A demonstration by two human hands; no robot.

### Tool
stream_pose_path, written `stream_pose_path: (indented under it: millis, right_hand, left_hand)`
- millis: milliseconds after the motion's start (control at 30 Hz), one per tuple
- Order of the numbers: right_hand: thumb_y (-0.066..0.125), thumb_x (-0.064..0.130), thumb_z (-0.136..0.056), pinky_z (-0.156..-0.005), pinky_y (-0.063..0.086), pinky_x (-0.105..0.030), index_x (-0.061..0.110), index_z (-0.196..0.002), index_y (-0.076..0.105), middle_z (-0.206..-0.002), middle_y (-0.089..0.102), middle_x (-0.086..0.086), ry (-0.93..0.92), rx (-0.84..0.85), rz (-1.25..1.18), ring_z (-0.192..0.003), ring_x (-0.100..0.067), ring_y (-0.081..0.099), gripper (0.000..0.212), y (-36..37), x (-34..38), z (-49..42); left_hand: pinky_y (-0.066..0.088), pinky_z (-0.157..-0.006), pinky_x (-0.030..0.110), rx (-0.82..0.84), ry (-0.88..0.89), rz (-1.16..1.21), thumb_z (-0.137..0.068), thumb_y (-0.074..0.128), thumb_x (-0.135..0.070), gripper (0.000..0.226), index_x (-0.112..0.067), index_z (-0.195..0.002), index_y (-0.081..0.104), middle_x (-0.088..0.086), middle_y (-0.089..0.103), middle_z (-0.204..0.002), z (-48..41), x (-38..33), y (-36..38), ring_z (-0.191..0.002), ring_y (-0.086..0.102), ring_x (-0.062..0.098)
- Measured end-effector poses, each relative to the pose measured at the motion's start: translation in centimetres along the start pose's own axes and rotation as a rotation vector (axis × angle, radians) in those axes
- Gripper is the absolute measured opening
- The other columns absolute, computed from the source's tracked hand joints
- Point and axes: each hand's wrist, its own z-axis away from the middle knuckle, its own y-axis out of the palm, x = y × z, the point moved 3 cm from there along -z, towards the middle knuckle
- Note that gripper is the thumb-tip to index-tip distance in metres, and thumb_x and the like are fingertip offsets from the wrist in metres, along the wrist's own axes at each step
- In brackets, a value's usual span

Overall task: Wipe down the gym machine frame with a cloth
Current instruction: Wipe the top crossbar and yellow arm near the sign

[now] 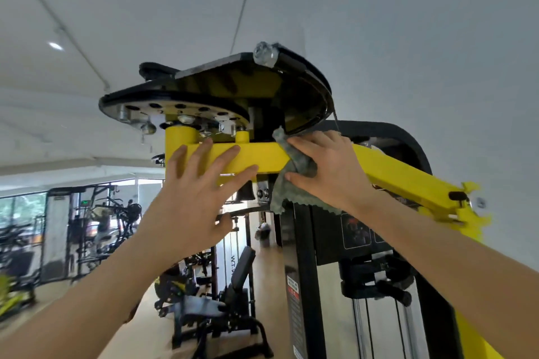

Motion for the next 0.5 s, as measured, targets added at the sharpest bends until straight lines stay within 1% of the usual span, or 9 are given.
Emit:
stream_pose_path:
  millis: [167,267,400,500]
  right_hand:
    - [0.071,0.058,-0.080,-0.096,0.042,-0.044,0.026,-0.141,0.056,-0.118,0.062,0.003,-0.088,0.012,0.012,-0.109,-0.024,0.054,0.070,1.3,1.9,-1.2]
    - [0.066,0.061,-0.082,-0.096,0.043,-0.041,0.026,-0.142,0.054,-0.121,0.063,0.002,-0.117,0.008,0.058,-0.107,-0.023,0.055,0.070,1.0,0.2,-0.6]
    - [0.061,0.066,-0.082,-0.097,0.043,-0.041,0.027,-0.141,0.053,-0.122,0.063,0.002,-0.078,0.018,0.086,-0.107,-0.023,0.057,0.071,0.1,-3.0,0.6]
    - [0.064,0.061,-0.084,-0.098,0.044,-0.041,0.025,-0.140,0.055,-0.124,0.063,0.001,-0.056,0.026,0.027,-0.110,-0.023,0.057,0.068,-0.4,-4.5,1.2]
  left_hand:
    - [0.027,-0.110,0.068,-0.004,-0.004,-0.004,-0.075,0.053,-0.050,0.083,-0.036,-0.155,0.036,0.009,0.037,-0.160,0.2,-0.1,-0.2,-0.143,0.033,0.047]
    - [0.025,-0.113,0.067,0.022,-0.011,-0.029,-0.075,0.054,-0.051,0.086,-0.038,-0.157,0.031,0.008,0.033,-0.162,0.2,-0.1,-0.1,-0.145,0.030,0.046]
    - [0.023,-0.115,0.065,0.058,-0.020,-0.053,-0.074,0.057,-0.049,0.091,-0.039,-0.159,0.025,0.006,0.028,-0.165,0.2,-0.2,0.0,-0.147,0.027,0.044]
    - [0.023,-0.116,0.064,0.086,-0.030,-0.037,-0.073,0.060,-0.047,0.093,-0.040,-0.159,0.026,0.005,0.029,-0.164,0.1,-0.1,-0.3,-0.148,0.026,0.043]
